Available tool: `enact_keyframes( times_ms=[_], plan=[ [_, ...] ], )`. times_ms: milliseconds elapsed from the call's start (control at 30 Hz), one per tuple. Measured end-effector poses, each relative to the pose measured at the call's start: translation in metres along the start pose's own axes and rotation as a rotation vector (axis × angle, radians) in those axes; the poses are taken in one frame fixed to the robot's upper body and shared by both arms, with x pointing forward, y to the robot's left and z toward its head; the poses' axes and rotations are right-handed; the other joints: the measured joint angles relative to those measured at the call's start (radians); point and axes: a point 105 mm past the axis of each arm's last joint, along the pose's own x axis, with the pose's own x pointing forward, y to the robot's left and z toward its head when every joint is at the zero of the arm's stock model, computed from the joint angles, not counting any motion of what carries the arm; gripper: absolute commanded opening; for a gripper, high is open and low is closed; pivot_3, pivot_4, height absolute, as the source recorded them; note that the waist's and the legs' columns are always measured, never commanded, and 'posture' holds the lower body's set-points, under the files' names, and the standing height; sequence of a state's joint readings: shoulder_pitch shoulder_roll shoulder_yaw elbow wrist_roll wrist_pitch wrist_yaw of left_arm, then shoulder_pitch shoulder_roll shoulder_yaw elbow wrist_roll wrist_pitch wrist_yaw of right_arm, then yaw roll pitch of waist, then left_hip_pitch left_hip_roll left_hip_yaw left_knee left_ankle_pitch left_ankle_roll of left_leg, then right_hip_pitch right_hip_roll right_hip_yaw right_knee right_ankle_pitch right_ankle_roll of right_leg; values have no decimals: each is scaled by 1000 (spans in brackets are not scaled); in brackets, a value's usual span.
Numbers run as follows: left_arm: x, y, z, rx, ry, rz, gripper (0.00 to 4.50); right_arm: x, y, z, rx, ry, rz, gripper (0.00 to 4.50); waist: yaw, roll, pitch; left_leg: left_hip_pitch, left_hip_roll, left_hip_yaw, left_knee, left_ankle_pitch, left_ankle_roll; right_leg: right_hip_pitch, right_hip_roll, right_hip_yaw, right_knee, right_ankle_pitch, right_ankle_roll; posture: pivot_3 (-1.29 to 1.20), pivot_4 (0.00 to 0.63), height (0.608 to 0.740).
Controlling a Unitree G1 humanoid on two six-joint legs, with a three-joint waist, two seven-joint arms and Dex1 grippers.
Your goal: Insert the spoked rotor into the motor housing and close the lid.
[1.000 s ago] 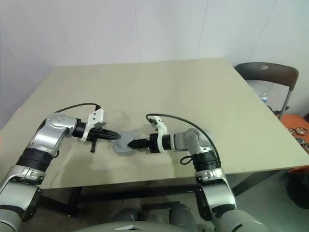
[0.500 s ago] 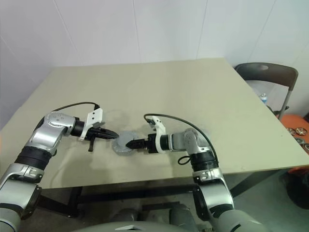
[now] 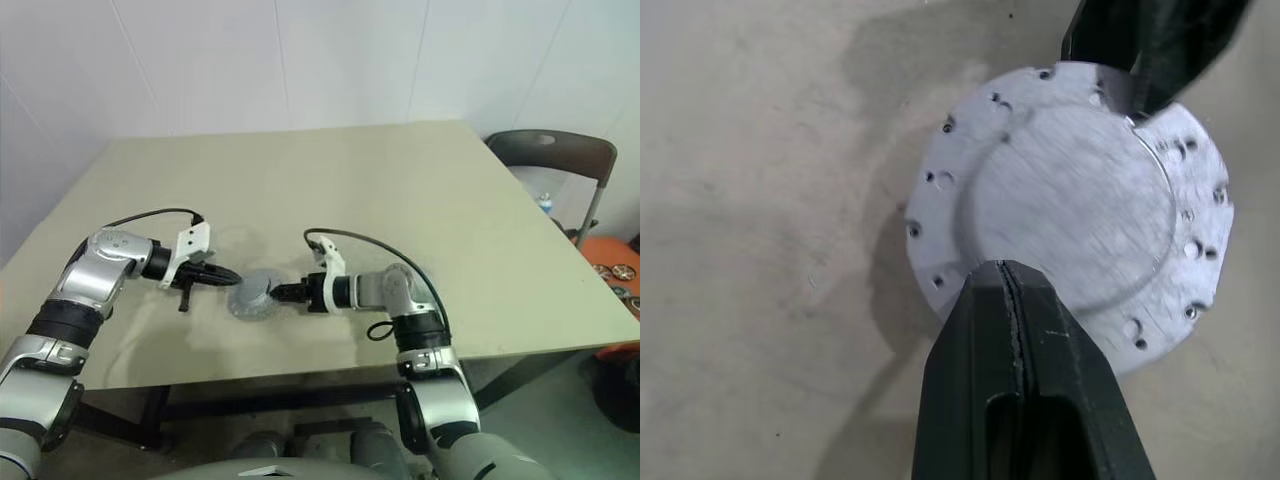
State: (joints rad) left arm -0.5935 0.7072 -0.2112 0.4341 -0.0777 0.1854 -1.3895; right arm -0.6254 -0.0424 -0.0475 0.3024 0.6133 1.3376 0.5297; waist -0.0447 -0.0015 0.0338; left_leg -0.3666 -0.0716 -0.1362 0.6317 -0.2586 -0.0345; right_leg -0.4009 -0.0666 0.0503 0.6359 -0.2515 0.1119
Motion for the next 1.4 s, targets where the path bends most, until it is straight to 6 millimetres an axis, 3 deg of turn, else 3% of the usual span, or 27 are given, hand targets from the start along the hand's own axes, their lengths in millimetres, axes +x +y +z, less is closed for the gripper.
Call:
enact_keyframes(
  times_ms=[233, 1000, 1167, 1300, 1400],
  plan=[
    [0, 0, -1, 0, 3, -2, 0, 0, 0, -1, -2, 7, -1, 1371, 0, 1, 0, 9, 0, 0, -1, 0, 0, 9, 0, 0, -2, 0, 0, 0, 0, 740],
    [6, 2, 3, 5, -40, 39, 0, -1, -2, 0, 5, -4, 0, 1355, 3, 1, 1, 10, 1, -1, 0, 0, 0, 10, 0, 0, -2, 0, 0, 0, 0, 740],
    [22, 27, 19, 7, -205, 226, 0, 2, -2, 6, 33, -55, 22, 1355, 3, 0, 1, 10, 1, -1, 0, 0, 0, 10, 0, 0, -2, 0, 0, 0, 0, 740],
    [3, 66, 29, -16, -292, 468, 0, 4, -4, 9, 55, -73, 25, 1355, 0, -2, 2, 7, 0, -1, -2, 0, 0, 7, 1, 0, -2, 0, 0, 0, 0, 740],
    [-5, 71, 33, 2, -321, 509, 0, 2, -6, 16, 64, -104, 17, 1355, 1, -2, 2, 7, 0, -1, -3, 0, 0, 6, 0, 0, -2, 0, 0, 0, 0, 740]
  ],
)
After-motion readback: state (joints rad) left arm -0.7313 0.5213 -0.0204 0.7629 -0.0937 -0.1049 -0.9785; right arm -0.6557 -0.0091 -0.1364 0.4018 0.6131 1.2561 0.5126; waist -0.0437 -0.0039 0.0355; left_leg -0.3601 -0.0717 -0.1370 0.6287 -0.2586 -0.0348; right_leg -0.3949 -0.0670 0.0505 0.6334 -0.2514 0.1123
